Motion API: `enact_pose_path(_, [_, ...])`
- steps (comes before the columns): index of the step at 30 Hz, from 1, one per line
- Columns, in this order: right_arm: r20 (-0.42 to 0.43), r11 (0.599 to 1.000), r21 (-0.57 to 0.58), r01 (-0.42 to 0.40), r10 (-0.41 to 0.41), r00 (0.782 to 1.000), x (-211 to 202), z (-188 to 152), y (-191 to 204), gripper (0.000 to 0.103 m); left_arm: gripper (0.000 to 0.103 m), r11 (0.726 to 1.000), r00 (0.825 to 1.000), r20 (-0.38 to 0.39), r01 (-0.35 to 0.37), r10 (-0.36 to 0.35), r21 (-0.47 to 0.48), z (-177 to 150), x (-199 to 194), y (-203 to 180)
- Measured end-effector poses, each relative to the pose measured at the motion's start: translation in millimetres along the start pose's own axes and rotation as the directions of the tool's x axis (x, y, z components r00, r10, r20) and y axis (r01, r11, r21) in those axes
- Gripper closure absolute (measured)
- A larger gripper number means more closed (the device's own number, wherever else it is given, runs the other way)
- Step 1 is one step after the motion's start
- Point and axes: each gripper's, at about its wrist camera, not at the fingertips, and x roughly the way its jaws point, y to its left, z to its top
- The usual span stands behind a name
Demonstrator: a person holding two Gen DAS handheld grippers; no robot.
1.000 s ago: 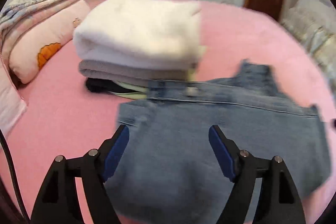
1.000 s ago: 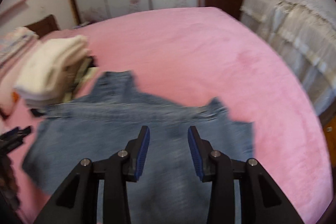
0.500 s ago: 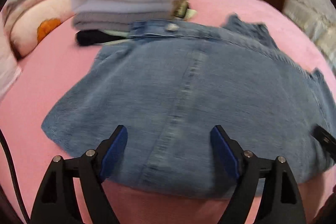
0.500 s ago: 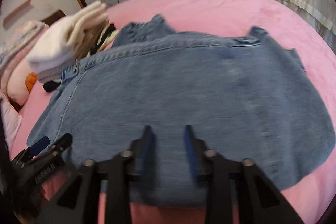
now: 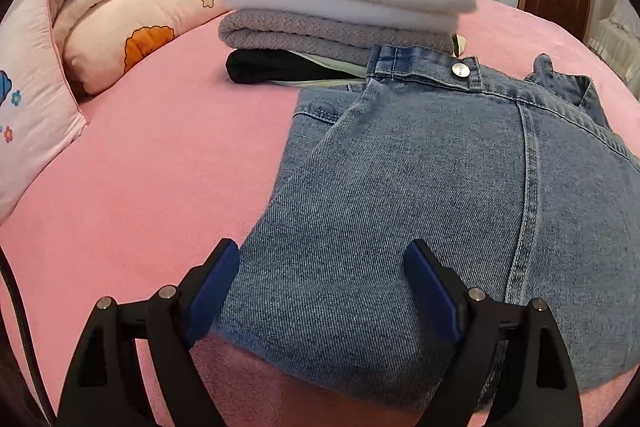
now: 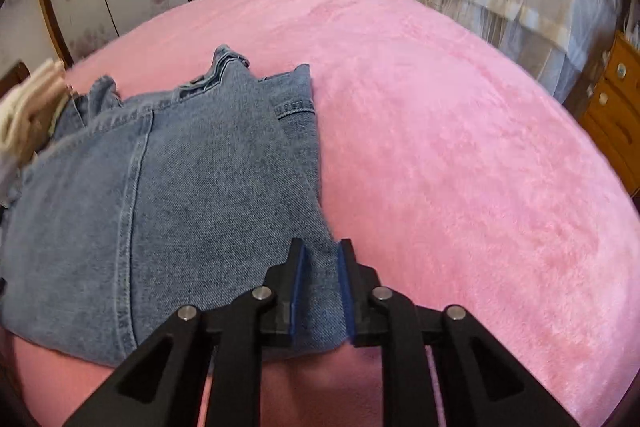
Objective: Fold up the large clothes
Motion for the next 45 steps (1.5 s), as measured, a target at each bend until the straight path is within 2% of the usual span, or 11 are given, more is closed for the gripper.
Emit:
enact_pose_path(7, [0.013,1.0,0.001,0.021,-0.021,1.0,-14.5,2.9,2.4,0.085,0.018,0.999,0.998,-0.055,0.043,-0.043,-0.01,9.2,-9.7,2.8])
enact_pose_path(12, [0.011,0.997,0.045,-0.056,0.056,0.998,-44.6,8.4,7.1,0.082,0.018,0.992,0.99,-0.081,0.112,-0.116,-0.049,21.2,-41.6,11.0])
enact_pose_path(18, [0.058,0.992,0.026,-0.12,0.118,0.991,-95.5,16.1,30.7,0.082,0.018,0.988,0.988,-0.051,0.145,-0.147,-0.045,36.5,-100.4,22.4])
enact_pose_path(22, [0.068,0.985,-0.014,-0.169,0.17,0.983,-129.2,17.0,54.4,0.082,0.018,0.969,0.969,-0.053,0.238,-0.241,-0.059,39.2,-135.3,31.6])
enact_pose_path(27, [0.117,0.966,-0.076,-0.247,0.255,0.96,-173.3,11.7,83.1,0.082,0.018,0.95,0.951,-0.039,0.304,-0.307,-0.071,26.0,-170.7,43.6])
enact_pose_path(31, [0.166,0.95,-0.103,-0.294,0.308,0.937,-197.3,1.6,101.4,0.082,0.013,0.923,0.925,-0.044,0.371,-0.377,-0.1,2.6,-177.2,49.4])
enact_pose_path(34, [0.19,0.943,-0.116,-0.311,0.328,0.925,-204.5,-10.0,114.9,0.081,0.013,0.894,0.901,-0.055,0.416,-0.43,-0.166,-20.6,-162.5,54.4])
enact_pose_path(36, [0.203,0.938,-0.125,-0.323,0.343,0.917,-204.7,-19.7,123.1,0.081,0.013,0.86,0.873,-0.063,0.46,-0.483,-0.222,-35.3,-146.5,57.2])
enact_pose_path(38, [0.197,0.936,-0.136,-0.324,0.346,0.917,-198.8,-30.2,131.9,0.08,0.013,0.811,0.834,-0.061,0.513,-0.549,-0.282,-50.4,-124.8,57.9])
enact_pose_path(40, [0.166,0.932,-0.153,-0.327,0.351,0.922,-187.2,-40.3,143.6,0.08,0.013,0.786,0.815,-0.059,0.533,-0.576,-0.313,-60.0,-107.1,56.0])
enact_pose_path(45, [0.101,0.924,-0.188,-0.333,0.355,0.929,-163.7,-58.3,163.6,0.08,0.013,0.751,0.796,-0.048,0.547,-0.604,-0.369,-72.4,-60.3,48.8])
